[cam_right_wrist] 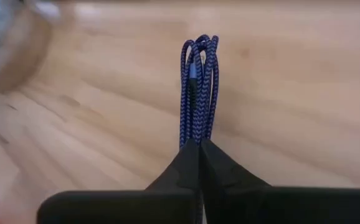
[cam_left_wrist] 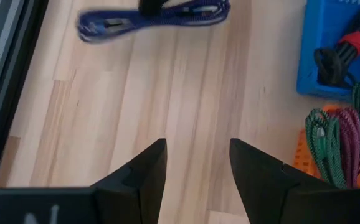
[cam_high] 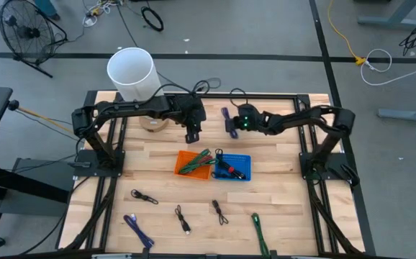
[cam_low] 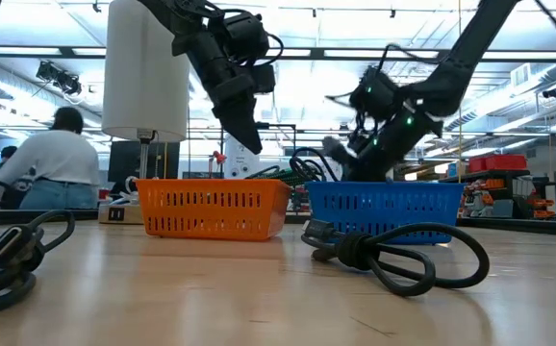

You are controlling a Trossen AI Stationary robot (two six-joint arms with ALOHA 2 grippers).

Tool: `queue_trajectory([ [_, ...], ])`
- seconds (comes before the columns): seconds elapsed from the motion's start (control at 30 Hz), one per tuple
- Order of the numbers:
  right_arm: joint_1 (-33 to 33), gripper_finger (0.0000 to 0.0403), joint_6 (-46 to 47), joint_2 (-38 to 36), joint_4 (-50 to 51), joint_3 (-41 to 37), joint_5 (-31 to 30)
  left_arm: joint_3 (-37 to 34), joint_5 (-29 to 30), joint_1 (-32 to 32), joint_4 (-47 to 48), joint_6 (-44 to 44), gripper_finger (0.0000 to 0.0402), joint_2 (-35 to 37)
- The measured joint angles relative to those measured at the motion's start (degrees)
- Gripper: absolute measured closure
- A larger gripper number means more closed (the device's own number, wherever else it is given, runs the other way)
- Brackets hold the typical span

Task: Pick & Place USB Port
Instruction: Put the violet charger cable into the orange bin

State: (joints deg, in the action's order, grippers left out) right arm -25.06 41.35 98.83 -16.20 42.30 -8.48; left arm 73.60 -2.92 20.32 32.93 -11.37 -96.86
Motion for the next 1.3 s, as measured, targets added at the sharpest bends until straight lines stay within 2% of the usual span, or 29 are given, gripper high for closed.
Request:
queue_trajectory([
  [0.13, 0.57, 0.0402, -3.37, -5.99, 2.21, 0.0, -0.28, 0.0, -1.41, -0.33, -1.28, 2.16, 0.022, 0.0],
  [0.37, 3.15, 0.0403, -10.81, -19.13, 4.2, 0.04, -0.18, 0.0, -9.16, -1.69, -8.29, 5.07, 0.022, 0.0],
  [0.5, 5.8, 0.0403, -15.02, -26.09, 4.03, 0.04, 1.0, 0.0, -9.42, -2.91, -15.57, 7.11, 0.022, 0.0],
  [0.67, 9.67, 0.0403, -20.05, -32.55, 3.97, 0.04, -0.25, 0.0, -9.4, -4.09, -29.0, 9.72, 0.022, 0.0],
  [0.97, 13.84, 0.0403, -25.3, -39.05, 3.93, 0.07, -1.15, 0.0, -10.09, -5.29, -48.26, 15.47, 0.022, 0.0],
  [1.07, 14.5, 0.0403, -25.86, -39.98, 3.91, 0.15, -1.33, -0.06, -12.67, -5.42, -51.69, 17.16, 0.022, -0.04],
  [1.3, 17.15, 0.0403, -27.44, -39.9, 3.23, 0.19, -0.96, -0.09, -10.93, -5.73, -55.04, 18.21, 0.022, -0.08],
])
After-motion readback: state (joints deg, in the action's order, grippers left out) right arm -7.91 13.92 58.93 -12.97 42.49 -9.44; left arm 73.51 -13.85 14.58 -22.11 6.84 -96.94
